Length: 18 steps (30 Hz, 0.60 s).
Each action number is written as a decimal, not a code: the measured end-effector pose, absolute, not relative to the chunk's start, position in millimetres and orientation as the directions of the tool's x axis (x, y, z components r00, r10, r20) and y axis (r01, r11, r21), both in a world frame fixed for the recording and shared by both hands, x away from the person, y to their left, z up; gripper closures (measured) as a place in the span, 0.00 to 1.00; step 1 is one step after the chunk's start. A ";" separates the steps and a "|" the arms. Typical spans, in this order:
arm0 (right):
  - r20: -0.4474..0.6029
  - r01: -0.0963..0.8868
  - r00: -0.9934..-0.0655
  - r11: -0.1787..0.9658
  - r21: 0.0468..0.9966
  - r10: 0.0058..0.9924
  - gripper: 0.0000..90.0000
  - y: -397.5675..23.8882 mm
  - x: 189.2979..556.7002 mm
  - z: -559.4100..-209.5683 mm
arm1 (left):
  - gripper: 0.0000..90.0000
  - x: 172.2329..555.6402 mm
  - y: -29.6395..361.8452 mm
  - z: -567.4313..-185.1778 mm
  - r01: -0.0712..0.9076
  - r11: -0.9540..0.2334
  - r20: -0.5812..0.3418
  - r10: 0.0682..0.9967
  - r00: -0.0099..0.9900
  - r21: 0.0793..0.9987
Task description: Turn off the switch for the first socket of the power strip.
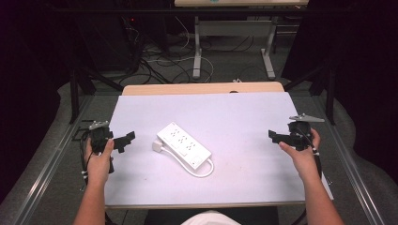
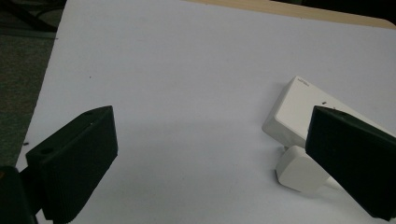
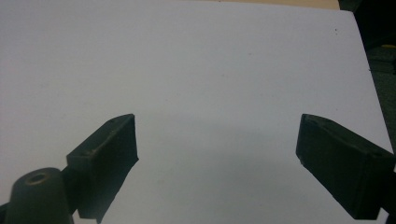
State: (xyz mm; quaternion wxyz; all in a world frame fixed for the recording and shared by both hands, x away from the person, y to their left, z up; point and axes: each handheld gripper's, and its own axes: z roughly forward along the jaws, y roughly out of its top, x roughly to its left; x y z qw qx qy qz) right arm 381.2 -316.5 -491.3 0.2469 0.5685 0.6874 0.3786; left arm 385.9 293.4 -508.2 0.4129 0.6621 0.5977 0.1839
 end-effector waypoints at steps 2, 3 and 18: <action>0.089 0.600 -0.230 0.069 0.797 0.969 0.13 -318.5 381.9 -494.2 | 0.03 386.6 292.6 -510.1 0.642 0.051 -0.245 0.945 0.217 0.765; 0.088 0.600 -0.231 0.070 0.797 0.969 0.13 -319.3 382.4 -495.9 | 0.03 387.1 291.8 -511.7 0.639 0.054 -0.243 0.947 0.212 0.768; 0.093 0.634 -0.221 0.071 0.770 0.971 0.13 -320.7 387.9 -514.8 | 0.03 390.1 290.7 -520.6 0.656 0.035 -0.225 0.952 0.207 0.754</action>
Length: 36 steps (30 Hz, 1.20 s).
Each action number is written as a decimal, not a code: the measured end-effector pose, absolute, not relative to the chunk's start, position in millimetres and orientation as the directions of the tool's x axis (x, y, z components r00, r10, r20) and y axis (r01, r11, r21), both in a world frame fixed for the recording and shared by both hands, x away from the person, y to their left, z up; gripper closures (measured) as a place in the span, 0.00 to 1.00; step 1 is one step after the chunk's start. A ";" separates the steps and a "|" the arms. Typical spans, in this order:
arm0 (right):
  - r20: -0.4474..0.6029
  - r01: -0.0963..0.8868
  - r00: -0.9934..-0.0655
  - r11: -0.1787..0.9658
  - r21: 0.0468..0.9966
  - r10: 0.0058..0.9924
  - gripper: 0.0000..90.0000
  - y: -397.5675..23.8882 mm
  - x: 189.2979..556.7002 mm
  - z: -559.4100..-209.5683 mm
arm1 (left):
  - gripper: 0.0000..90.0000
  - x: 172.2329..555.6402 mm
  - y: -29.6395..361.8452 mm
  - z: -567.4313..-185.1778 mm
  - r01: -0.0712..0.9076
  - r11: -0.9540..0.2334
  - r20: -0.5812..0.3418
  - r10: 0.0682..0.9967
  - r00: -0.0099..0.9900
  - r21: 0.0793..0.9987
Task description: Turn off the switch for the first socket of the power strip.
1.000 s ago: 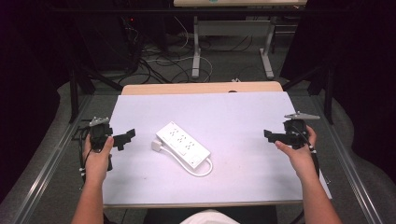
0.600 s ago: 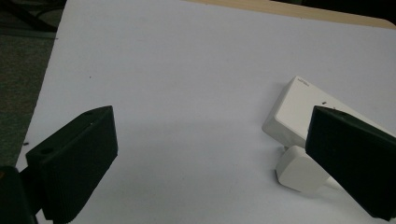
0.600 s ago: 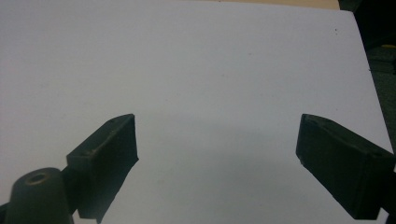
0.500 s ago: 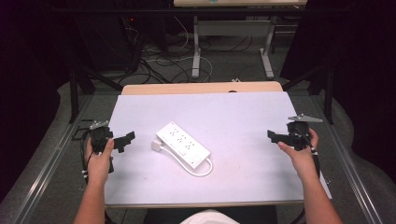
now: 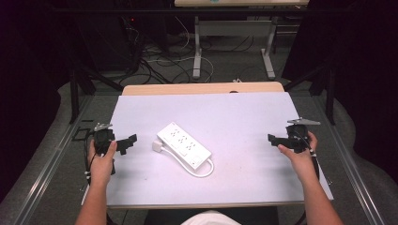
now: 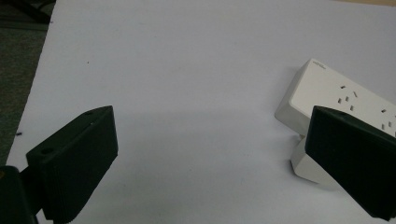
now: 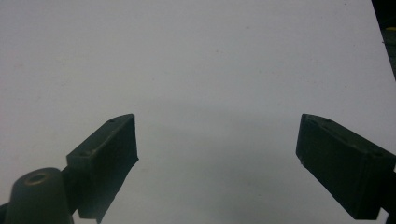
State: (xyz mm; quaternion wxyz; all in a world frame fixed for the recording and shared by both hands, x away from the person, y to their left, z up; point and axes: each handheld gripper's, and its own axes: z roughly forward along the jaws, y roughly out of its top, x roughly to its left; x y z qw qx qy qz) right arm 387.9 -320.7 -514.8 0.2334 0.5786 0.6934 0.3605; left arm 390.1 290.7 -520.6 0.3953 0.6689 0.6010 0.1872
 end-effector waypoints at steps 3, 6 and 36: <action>0.097 0.640 -0.221 0.069 0.765 0.971 0.13 -320.8 387.9 -516.9 | 0.03 390.4 291.9 -520.7 0.660 0.033 -0.225 0.952 0.209 0.751; 0.095 0.642 -0.227 0.075 0.763 0.969 0.13 -322.6 389.3 -519.4 | 0.03 391.4 292.6 -523.3 0.658 0.043 -0.232 0.952 0.202 0.751; 0.082 0.674 -0.197 0.075 0.735 0.977 0.13 -327.5 392.7 -537.3 | 0.03 391.8 296.0 -524.0 0.659 0.030 -0.213 0.956 0.199 0.751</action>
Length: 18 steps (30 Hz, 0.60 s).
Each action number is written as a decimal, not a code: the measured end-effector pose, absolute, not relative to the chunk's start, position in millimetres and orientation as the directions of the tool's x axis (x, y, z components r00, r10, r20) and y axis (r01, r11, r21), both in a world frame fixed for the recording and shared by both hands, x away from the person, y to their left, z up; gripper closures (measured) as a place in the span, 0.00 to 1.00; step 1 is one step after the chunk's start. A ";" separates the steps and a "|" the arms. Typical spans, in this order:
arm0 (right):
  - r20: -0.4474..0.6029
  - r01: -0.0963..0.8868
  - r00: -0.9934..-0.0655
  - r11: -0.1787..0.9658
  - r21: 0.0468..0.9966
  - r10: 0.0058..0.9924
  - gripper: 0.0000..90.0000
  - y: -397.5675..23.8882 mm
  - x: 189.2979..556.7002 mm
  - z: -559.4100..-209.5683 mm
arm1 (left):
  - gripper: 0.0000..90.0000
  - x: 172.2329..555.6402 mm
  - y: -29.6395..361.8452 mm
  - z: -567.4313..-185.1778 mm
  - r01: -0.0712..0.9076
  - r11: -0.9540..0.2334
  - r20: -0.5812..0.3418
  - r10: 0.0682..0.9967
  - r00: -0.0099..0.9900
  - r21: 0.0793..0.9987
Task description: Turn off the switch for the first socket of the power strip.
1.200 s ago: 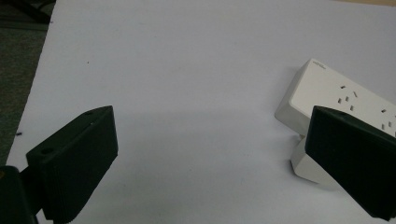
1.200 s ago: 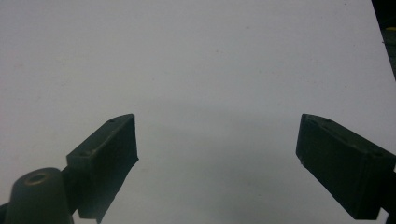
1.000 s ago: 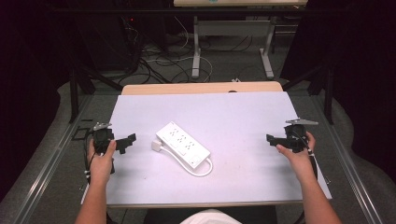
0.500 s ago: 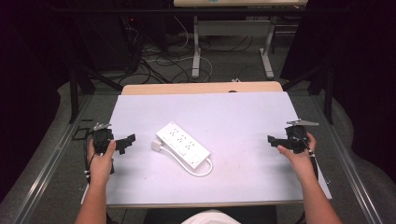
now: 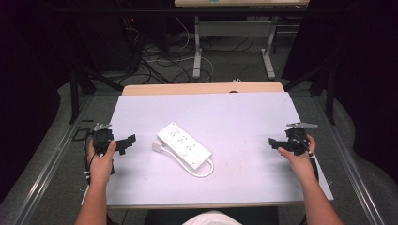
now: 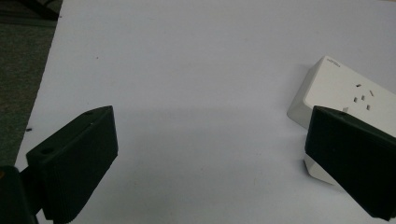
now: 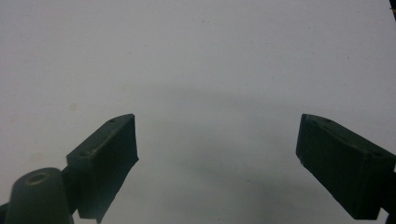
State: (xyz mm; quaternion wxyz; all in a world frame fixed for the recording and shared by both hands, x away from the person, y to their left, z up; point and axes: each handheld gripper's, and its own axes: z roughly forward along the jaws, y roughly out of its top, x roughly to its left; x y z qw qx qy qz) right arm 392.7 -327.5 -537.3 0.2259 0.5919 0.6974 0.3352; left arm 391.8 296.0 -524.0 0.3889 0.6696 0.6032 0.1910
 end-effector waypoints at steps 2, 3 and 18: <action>0.077 0.672 -0.194 0.076 0.736 0.978 0.13 -328.5 393.5 -539.3 | 0.03 391.8 295.8 -524.3 0.654 0.041 -0.219 0.957 0.192 0.755; 0.074 0.673 -0.195 0.079 0.736 0.978 0.13 -329.3 393.7 -540.3 | 0.03 391.8 296.1 -524.4 0.654 0.042 -0.219 0.957 0.191 0.755; 0.079 0.665 -0.186 0.067 0.744 0.979 0.13 -330.8 393.1 -540.0 | 0.03 392.9 297.5 -527.0 0.655 0.041 -0.217 0.958 0.189 0.755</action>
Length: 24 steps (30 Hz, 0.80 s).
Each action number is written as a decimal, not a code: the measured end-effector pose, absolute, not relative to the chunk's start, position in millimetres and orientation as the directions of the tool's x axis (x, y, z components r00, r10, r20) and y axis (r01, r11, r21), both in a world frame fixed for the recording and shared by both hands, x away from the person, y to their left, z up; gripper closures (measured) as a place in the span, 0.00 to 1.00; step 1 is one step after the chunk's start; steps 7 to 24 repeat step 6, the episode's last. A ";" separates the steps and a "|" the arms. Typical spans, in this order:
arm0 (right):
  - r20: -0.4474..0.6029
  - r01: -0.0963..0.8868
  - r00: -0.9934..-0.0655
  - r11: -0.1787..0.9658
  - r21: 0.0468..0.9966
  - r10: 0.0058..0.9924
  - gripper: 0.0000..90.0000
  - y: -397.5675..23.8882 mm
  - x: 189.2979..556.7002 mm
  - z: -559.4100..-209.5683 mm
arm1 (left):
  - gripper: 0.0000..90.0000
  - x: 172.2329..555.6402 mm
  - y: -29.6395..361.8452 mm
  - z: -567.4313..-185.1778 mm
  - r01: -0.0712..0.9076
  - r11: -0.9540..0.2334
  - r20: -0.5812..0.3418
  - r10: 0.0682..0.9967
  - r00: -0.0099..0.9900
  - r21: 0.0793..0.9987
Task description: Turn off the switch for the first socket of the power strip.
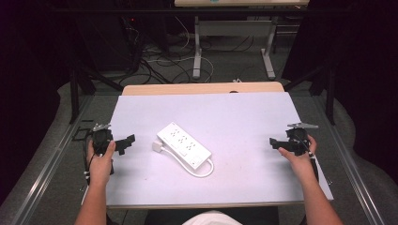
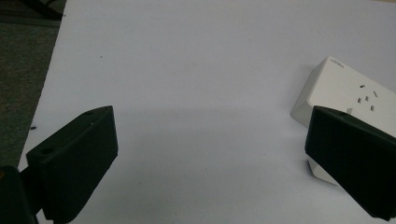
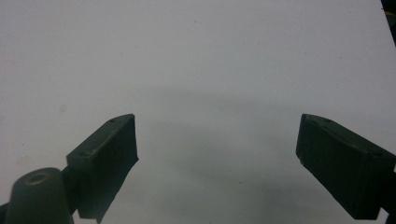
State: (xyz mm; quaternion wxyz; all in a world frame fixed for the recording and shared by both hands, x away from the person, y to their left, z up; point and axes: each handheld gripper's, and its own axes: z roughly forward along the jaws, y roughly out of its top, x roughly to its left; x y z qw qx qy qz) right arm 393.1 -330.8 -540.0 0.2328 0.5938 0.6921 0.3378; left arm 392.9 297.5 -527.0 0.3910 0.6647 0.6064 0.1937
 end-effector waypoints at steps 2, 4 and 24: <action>0.079 0.667 -0.186 0.067 0.742 0.979 0.13 -330.4 392.8 -539.6 | 0.03 393.0 297.2 -527.1 0.659 0.040 -0.221 0.956 0.193 0.751; 0.078 0.667 -0.184 0.066 0.743 0.980 0.13 -329.9 392.7 -539.3 | 0.03 393.2 296.7 -527.3 0.659 0.040 -0.217 0.957 0.190 0.751; 0.074 0.662 -0.192 0.073 0.746 0.979 0.13 -330.3 392.5 -538.8 | 0.03 393.5 296.5 -527.5 0.660 0.041 -0.219 0.957 0.190 0.750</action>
